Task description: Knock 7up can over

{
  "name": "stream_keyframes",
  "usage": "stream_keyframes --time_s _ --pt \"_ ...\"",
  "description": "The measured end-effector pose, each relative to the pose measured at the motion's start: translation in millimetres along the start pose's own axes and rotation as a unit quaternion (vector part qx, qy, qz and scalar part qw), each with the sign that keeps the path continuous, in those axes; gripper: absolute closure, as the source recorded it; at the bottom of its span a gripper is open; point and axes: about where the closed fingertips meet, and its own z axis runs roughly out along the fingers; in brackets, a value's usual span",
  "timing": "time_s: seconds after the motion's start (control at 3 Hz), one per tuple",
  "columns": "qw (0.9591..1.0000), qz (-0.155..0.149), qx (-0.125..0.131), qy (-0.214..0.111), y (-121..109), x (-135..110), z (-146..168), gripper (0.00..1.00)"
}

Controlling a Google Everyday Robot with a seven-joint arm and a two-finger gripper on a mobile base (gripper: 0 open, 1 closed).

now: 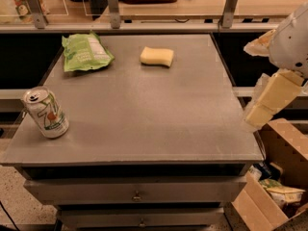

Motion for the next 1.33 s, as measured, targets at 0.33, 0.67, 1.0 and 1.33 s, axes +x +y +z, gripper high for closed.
stream_keyframes --time_s 0.33,0.67,1.0,1.33 --pt "0.9986 0.01 -0.018 -0.049 6 -18 10 0.0" --pt "0.9955 0.019 -0.035 -0.086 10 -31 15 0.0" --pt "0.9924 0.012 -0.044 -0.114 21 -60 22 0.0" --pt "0.9891 -0.009 -0.049 -0.139 39 -99 35 0.0"
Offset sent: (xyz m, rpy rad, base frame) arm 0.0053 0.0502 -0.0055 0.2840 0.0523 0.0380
